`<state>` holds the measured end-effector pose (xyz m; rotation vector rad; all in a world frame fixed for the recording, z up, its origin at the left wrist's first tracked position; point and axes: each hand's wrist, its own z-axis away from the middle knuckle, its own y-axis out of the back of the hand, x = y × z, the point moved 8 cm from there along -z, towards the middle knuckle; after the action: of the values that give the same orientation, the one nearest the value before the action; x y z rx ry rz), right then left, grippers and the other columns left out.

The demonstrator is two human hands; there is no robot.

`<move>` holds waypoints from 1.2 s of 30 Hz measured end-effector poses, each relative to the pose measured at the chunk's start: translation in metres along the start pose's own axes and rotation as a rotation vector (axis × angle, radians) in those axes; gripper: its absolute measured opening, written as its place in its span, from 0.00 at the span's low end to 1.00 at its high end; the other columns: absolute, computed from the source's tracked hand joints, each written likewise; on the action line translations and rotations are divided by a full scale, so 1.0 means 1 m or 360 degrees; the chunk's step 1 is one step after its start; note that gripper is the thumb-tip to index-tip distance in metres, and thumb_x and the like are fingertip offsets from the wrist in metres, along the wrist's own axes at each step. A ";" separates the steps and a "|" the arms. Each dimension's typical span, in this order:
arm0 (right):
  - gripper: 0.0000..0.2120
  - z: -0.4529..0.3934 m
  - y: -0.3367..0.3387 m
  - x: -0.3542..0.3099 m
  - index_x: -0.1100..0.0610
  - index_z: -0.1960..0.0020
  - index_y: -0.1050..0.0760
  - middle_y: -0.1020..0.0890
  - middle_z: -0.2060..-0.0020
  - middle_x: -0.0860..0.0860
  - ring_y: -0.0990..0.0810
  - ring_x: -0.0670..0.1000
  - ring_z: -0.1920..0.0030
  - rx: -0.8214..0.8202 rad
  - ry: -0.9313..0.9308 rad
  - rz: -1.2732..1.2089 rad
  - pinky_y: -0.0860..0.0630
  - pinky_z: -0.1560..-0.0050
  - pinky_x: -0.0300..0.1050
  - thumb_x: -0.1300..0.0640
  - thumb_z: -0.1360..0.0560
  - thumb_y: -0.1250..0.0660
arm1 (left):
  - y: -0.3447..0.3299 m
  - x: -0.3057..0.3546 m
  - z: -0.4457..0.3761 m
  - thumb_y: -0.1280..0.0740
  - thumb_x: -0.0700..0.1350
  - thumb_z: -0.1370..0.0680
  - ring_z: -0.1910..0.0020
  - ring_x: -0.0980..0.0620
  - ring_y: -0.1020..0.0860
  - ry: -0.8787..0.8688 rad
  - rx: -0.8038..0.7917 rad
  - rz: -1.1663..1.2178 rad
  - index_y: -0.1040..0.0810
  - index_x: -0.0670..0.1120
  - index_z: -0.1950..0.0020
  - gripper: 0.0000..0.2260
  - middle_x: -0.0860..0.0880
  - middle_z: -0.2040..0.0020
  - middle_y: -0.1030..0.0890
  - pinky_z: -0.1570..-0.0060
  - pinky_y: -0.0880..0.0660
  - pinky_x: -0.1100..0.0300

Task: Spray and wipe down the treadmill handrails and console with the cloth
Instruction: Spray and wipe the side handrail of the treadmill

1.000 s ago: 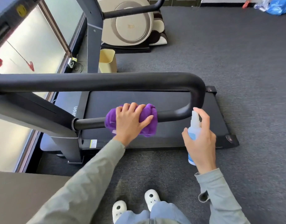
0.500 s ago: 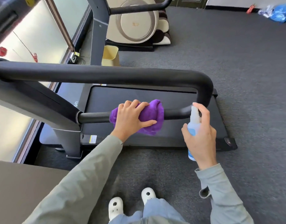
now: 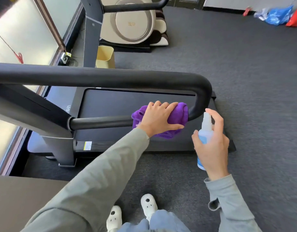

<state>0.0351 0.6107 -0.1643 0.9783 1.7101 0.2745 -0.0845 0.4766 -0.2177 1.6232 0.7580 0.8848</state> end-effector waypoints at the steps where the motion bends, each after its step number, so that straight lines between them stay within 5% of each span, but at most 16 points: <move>1: 0.32 0.001 0.001 0.001 0.47 0.32 0.36 0.24 0.42 0.41 0.31 0.43 0.61 0.0011 0.0002 0.0006 0.38 0.59 0.32 0.68 0.29 0.30 | 0.002 -0.006 0.004 0.41 0.73 0.28 0.45 0.44 0.25 -0.0020 0.0019 0.0004 0.34 0.53 0.26 0.37 0.51 0.39 0.22 0.46 0.32 0.51; 7: 0.32 0.008 0.011 0.009 0.47 0.32 0.36 0.28 0.39 0.37 0.28 0.48 0.59 0.0070 -0.0038 0.0016 0.37 0.59 0.31 0.69 0.30 0.30 | 0.019 -0.030 0.040 0.34 0.60 0.23 0.48 0.47 0.22 0.0100 0.0488 0.0303 0.19 0.52 0.39 0.18 0.55 0.45 0.17 0.48 0.31 0.51; 11: 0.33 0.012 0.020 0.014 0.49 0.32 0.35 0.30 0.39 0.35 0.29 0.46 0.58 0.0091 -0.0051 0.0048 0.41 0.53 0.16 0.70 0.30 0.29 | 0.023 -0.018 0.043 0.31 0.55 0.24 0.53 0.48 0.21 0.0428 0.0844 0.0421 0.16 0.50 0.52 0.10 0.55 0.53 0.15 0.49 0.32 0.53; 15: 0.33 0.008 0.029 0.023 0.46 0.32 0.36 0.29 0.36 0.37 0.26 0.48 0.55 0.0100 -0.0112 0.0019 0.35 0.55 0.31 0.69 0.29 0.30 | 0.025 0.008 0.029 0.37 0.58 0.22 0.58 0.54 0.23 0.0557 0.0922 0.0728 0.17 0.51 0.50 0.14 0.57 0.58 0.17 0.53 0.34 0.60; 18: 0.32 0.005 0.035 0.029 0.45 0.33 0.36 0.26 0.37 0.38 0.23 0.52 0.55 0.0106 -0.0124 0.0002 0.34 0.56 0.34 0.68 0.28 0.30 | 0.027 0.025 0.021 0.38 0.57 0.22 0.60 0.62 0.27 0.0760 0.1045 0.1404 0.20 0.53 0.48 0.12 0.62 0.62 0.23 0.55 0.31 0.62; 21: 0.31 0.001 0.041 0.033 0.45 0.32 0.36 0.25 0.37 0.39 0.21 0.58 0.55 0.0101 -0.0130 -0.0021 0.31 0.55 0.39 0.67 0.28 0.30 | 0.029 0.028 0.014 0.39 0.59 0.23 0.59 0.57 0.25 0.0831 0.1125 0.1979 0.23 0.54 0.50 0.11 0.55 0.58 0.21 0.53 0.26 0.54; 23: 0.32 0.000 0.044 0.035 0.45 0.32 0.36 0.25 0.37 0.39 0.20 0.59 0.55 0.0092 -0.0129 -0.0010 0.29 0.55 0.39 0.68 0.28 0.30 | 0.032 0.031 0.009 0.39 0.58 0.23 0.58 0.53 0.24 0.0641 0.1071 0.1859 0.24 0.51 0.48 0.13 0.52 0.58 0.21 0.52 0.25 0.50; 27: 0.33 -0.001 0.041 0.034 0.46 0.32 0.36 0.29 0.36 0.30 0.22 0.51 0.48 0.0077 -0.0070 -0.0003 0.34 0.50 0.25 0.69 0.29 0.29 | 0.025 0.049 0.000 0.40 0.60 0.25 0.57 0.50 0.26 0.0412 0.0808 0.1113 0.23 0.40 0.43 0.25 0.52 0.60 0.24 0.47 0.28 0.52; 30: 0.33 0.000 0.034 0.032 0.46 0.32 0.36 0.30 0.36 0.35 0.24 0.50 0.51 0.0051 -0.0066 -0.0017 0.33 0.52 0.29 0.69 0.30 0.29 | 0.020 0.046 -0.001 0.43 0.65 0.25 0.59 0.47 0.25 0.0307 0.0691 0.0690 0.23 0.42 0.43 0.28 0.48 0.58 0.22 0.53 0.31 0.55; 36: 0.32 -0.004 0.025 0.023 0.50 0.32 0.35 0.30 0.35 0.38 0.25 0.48 0.52 0.0027 0.0000 -0.0031 0.40 0.50 0.16 0.69 0.30 0.29 | 0.008 0.007 0.012 0.47 0.75 0.29 0.56 0.43 0.23 0.0193 0.0260 -0.0019 0.25 0.51 0.36 0.35 0.49 0.48 0.22 0.55 0.28 0.49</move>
<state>0.0419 0.6446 -0.1630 0.9736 1.7238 0.2478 -0.0700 0.4745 -0.2100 1.7174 0.9442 0.9392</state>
